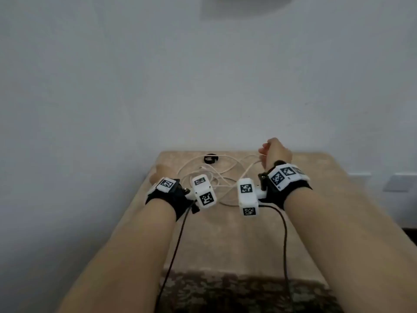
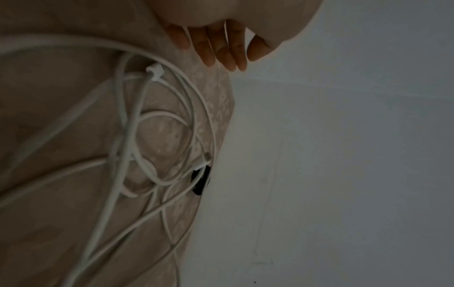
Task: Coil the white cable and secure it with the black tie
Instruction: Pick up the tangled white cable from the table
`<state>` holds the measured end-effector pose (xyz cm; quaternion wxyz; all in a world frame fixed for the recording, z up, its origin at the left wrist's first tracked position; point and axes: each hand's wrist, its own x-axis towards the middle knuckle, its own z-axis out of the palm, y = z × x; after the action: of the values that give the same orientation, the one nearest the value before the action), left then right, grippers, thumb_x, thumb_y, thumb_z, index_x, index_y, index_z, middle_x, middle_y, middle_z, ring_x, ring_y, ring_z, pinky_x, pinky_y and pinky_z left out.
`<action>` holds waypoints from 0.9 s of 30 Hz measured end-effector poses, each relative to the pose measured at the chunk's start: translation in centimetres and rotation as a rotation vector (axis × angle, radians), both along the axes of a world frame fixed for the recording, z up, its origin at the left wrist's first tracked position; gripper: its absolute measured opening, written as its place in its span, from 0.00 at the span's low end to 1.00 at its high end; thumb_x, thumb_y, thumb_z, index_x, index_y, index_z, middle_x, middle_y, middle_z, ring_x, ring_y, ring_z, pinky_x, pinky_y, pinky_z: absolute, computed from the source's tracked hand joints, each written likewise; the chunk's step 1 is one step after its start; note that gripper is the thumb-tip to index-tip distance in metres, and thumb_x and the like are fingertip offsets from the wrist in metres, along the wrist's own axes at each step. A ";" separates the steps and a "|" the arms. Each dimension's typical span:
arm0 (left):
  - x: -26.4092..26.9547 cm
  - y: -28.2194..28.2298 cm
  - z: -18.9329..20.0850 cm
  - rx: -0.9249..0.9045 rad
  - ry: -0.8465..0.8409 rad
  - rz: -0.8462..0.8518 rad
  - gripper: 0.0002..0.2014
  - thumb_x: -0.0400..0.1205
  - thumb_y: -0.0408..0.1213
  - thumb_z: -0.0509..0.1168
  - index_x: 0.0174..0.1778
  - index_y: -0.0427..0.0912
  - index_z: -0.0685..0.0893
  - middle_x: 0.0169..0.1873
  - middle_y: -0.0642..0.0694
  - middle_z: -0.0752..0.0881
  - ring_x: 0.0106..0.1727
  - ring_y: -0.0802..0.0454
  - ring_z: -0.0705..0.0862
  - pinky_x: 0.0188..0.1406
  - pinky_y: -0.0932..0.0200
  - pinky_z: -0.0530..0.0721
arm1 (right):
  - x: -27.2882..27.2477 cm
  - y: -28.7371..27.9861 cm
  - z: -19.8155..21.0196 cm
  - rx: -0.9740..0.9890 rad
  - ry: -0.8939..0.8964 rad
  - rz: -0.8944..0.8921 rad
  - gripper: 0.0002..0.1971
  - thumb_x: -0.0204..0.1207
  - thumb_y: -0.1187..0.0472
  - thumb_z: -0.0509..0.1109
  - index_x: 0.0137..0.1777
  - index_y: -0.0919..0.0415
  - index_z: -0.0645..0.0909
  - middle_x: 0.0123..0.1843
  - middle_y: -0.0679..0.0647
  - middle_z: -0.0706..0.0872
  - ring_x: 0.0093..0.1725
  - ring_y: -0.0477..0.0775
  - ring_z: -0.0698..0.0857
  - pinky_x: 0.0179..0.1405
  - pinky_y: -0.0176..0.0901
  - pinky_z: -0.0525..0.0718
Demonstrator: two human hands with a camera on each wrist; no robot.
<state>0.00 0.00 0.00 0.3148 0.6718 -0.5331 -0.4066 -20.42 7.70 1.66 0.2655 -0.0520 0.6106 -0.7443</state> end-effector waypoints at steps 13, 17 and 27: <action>-3.4 -4.0 -4.7 -0.068 0.012 -0.117 0.13 0.81 0.39 0.60 0.48 0.33 0.84 0.41 0.39 0.82 0.43 0.40 0.76 0.42 0.56 0.70 | 0.4 -2.5 -5.7 0.625 0.694 0.520 0.20 0.74 0.50 0.64 0.51 0.68 0.86 0.52 0.65 0.89 0.43 0.62 0.88 0.55 0.58 0.85; -3.3 -4.2 -4.2 -0.067 0.046 -0.153 0.11 0.80 0.40 0.62 0.43 0.35 0.84 0.38 0.42 0.83 0.41 0.41 0.77 0.40 0.57 0.69 | 0.4 -2.5 -5.1 0.665 0.712 0.630 0.16 0.72 0.50 0.72 0.47 0.65 0.88 0.49 0.63 0.91 0.50 0.62 0.88 0.57 0.56 0.86; -5.1 -2.9 -3.2 -0.195 -0.146 -0.637 0.20 0.81 0.47 0.65 0.69 0.50 0.81 0.70 0.49 0.80 0.71 0.49 0.77 0.74 0.53 0.70 | 0.0 -0.8 -3.3 0.714 0.836 0.716 0.07 0.76 0.63 0.71 0.51 0.61 0.88 0.48 0.54 0.86 0.52 0.53 0.83 0.47 0.40 0.77</action>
<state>-5.09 -2.86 -3.15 0.1957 0.4654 -0.7739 -0.3823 -20.46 6.87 -1.62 0.2380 -0.4457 0.8168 -0.2785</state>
